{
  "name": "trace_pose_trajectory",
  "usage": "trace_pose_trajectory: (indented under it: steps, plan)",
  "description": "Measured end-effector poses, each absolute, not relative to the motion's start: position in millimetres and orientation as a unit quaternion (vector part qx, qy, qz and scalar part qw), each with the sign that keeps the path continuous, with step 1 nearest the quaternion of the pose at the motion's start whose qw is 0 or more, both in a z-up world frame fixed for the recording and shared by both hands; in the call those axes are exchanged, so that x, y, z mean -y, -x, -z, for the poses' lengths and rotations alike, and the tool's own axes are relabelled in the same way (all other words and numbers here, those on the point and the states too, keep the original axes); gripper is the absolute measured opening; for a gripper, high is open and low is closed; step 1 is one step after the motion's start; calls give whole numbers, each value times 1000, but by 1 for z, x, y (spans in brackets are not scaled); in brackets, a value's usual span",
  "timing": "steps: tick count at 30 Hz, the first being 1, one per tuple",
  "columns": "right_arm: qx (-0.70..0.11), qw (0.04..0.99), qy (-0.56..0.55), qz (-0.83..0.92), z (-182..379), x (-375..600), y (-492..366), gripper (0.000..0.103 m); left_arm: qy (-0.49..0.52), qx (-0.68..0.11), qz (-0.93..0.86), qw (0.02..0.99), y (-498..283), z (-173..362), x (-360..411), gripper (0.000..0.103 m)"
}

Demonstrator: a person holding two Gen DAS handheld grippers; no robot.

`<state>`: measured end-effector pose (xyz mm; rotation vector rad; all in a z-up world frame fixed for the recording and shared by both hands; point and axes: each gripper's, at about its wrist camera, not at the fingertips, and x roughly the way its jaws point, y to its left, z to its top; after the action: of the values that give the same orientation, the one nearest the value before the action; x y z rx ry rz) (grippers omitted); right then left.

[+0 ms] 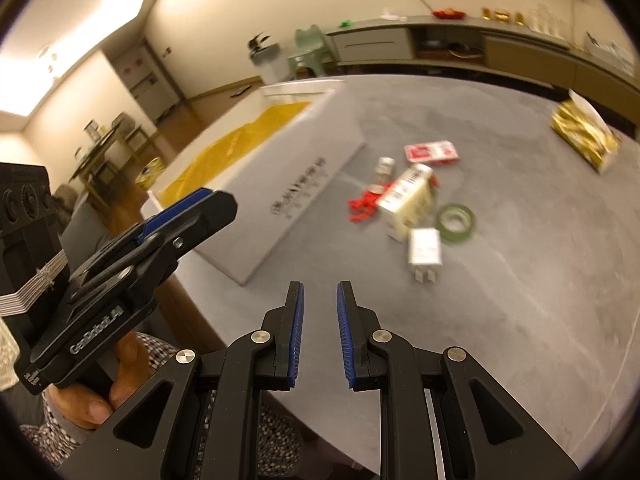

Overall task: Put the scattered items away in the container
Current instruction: 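Move both open tools back toward the remaining items on the table, then grasp the cream barcode box with the left tool while the right tool grasps the white plug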

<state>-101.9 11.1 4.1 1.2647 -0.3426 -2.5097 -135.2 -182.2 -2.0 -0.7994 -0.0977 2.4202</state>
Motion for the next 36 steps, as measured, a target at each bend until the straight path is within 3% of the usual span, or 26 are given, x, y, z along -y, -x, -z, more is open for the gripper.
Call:
trace_pose_trajectory:
  steps: [2,5,15,18,23,33,35,36]
  plan:
    - [123,142,-442,877,3,-24,100,19,307,27,-902,303,135,6,170,42]
    - [131,127,-444,877,16,-40,97,21,312,20,-896,315,138,15,154,52]
    - [111,110,-448,880,55,-54,112,36,369,-34,-878,302,185,54,95,52]
    - [101,109,-442,884,63,-52,123,42,377,-53,-879,286,205,59,83,64]
    - [76,100,-436,891,74,-44,148,47,395,-72,-869,291,238,72,68,64]
    - [29,83,-439,894,100,-36,189,48,412,-100,-854,302,270,109,46,64]
    - [26,84,-442,893,107,-35,195,48,416,-103,-853,297,273,116,44,57]
    - [26,85,-444,892,110,-35,198,48,421,-105,-850,298,275,120,43,43]
